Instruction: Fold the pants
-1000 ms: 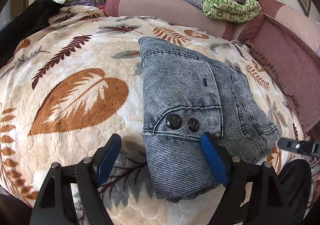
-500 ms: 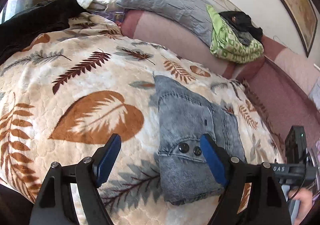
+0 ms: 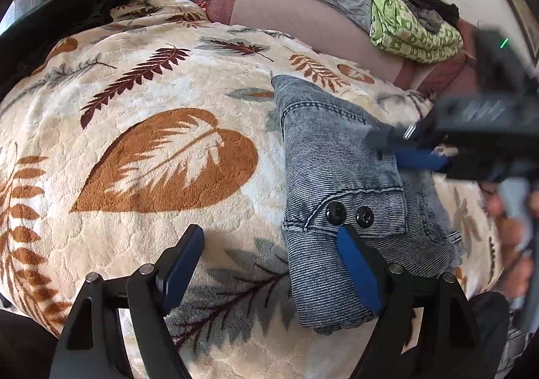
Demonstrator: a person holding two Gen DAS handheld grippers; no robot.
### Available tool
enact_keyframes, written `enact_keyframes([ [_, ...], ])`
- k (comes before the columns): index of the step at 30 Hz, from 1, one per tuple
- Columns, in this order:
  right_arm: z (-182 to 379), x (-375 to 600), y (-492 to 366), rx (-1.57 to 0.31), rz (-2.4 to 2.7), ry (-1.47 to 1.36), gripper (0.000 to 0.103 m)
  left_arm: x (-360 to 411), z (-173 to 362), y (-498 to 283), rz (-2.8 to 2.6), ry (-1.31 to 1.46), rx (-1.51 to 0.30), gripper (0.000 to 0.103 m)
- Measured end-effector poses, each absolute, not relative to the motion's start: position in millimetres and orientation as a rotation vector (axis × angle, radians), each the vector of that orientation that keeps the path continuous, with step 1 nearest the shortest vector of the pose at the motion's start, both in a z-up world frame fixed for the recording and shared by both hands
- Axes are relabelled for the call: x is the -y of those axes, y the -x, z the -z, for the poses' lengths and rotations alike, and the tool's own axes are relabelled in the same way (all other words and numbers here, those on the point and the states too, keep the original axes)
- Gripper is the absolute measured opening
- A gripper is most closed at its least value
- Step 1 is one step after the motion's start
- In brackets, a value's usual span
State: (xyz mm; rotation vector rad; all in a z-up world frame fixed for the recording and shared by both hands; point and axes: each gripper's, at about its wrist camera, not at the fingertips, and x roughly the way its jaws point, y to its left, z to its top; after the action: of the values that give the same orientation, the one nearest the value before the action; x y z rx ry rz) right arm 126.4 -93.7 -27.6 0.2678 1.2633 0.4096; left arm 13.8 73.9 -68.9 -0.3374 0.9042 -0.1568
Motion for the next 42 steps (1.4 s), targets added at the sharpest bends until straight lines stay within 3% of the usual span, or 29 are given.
enact_keyframes([
  [2,60,103,-124,-1.306,-0.41,-0.309,0.047,-93,61,-6,0.174,0.47,-0.849,0.082],
  [4,51,104,-119,-1.286,-0.419,-0.292,0.047,-112,58,-4,0.168,0.566,-0.818,0.082],
  [8,19,88,-126,-1.269,-0.421,-0.186,0.048,-115,89,-22,0.294,0.764,-0.957,0.081],
  [11,-9,63,-150,-1.217,-0.439,-0.096,0.049,-97,80,-24,0.308,0.666,-0.945,0.081],
  [14,-17,28,-189,-1.22,-0.416,0.059,0.065,-83,82,-25,0.342,0.656,-0.968,0.081],
  [17,3,-7,-224,-1.299,-0.402,0.203,0.066,-75,80,-25,0.343,0.617,-0.964,0.081],
  [20,32,-32,-239,-1.38,-0.417,0.306,0.066,-70,82,-30,0.361,0.609,-0.977,0.063],
  [21,41,-37,-241,-1.402,-0.413,0.342,0.065,-68,84,-31,0.372,0.611,-0.986,0.057],
  [22,49,-37,-243,-1.431,-0.405,0.352,0.037,-67,84,-33,0.372,0.612,-0.988,0.054],
  [23,53,-36,-243,-1.443,-0.407,0.359,0.021,-66,84,-33,0.371,0.608,-0.987,0.053],
  [25,44,-32,-238,-1.389,-0.414,0.368,0.013,-61,81,-33,0.373,0.585,-0.985,0.048],
  [32,31,1,-233,-1.259,-0.343,0.307,0.011,-45,77,-37,0.354,0.523,-0.975,0.047],
  [36,11,19,-234,-1.128,-0.191,0.279,0.017,-53,79,-33,0.355,0.54,-0.979,0.048],
  [42,-4,40,-203,-1.195,-0.423,-0.005,0.018,-64,83,-32,0.356,0.571,-0.983,0.05],
])
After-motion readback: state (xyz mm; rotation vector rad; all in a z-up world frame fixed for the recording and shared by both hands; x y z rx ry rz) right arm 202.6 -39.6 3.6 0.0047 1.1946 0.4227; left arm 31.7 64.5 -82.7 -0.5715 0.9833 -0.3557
